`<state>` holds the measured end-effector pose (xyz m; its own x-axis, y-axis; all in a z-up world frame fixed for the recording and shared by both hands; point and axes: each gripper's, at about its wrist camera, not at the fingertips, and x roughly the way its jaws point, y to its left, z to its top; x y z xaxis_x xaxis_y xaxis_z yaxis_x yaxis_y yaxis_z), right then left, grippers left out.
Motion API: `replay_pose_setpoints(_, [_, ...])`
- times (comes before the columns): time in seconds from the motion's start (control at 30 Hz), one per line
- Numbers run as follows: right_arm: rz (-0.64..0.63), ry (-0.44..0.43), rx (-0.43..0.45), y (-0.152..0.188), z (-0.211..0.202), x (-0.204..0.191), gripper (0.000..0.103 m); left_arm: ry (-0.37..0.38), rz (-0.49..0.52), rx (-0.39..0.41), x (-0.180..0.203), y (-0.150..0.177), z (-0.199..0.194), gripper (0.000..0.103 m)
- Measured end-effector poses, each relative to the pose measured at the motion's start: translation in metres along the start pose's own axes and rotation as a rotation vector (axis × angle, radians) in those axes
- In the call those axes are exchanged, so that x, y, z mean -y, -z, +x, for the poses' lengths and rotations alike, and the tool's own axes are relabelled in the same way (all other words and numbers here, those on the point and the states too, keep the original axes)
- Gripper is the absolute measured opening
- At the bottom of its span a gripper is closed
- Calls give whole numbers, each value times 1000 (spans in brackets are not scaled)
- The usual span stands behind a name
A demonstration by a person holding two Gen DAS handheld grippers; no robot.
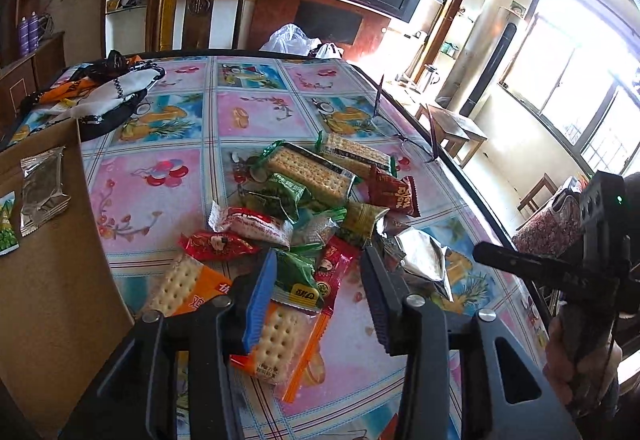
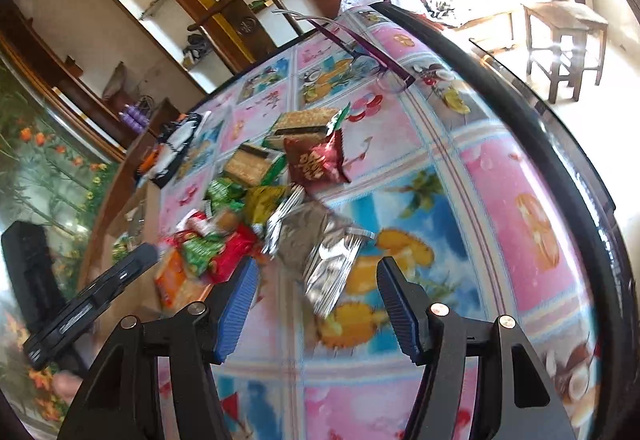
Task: Organize snacks
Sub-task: 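Move both tools back to the pile and grasp another silver packet with the right tool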
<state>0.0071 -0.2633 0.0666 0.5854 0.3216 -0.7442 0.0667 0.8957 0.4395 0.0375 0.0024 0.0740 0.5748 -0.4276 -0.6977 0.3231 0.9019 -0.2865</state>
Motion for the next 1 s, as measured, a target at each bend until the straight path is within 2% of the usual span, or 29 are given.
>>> replay_pose_setpoints(0.13, [-14, 73, 2, -17, 17, 1, 66, 2, -16, -1, -6, 0, -1, 43])
replay_pose_setpoints(0.3, [-14, 100, -26, -28, 39, 8, 66, -25, -21, 13, -17, -4, -6, 44])
replay_pose_setpoints(0.5, [10, -32, -106, -18, 56, 5, 67, -21, -82, -1, -34, -7, -7, 44])
replay_pose_setpoints(0.6, [19, -145, -155, -16, 59, 1, 67, -13, -94, -2, -37, -8, -8, 45])
replay_pose_setpoints(0.73, [-43, -46, -91, -25, 56, -4, 72, -13, -107, -8, -40, -8, -8, 51])
replay_pose_setpoints(0.8, [-44, -75, -89, -30, 61, -4, 75, -13, -113, -23, -42, -8, -5, 54])
replay_pose_setpoints(0.9, [-69, -94, -141, -30, 76, -9, 75, -10, -119, -41, -44, -8, -1, 55])
replay_pose_setpoints(1.0, [-163, -98, -162, -22, 80, -27, 77, -12, -109, -49, -41, -7, 2, 56])
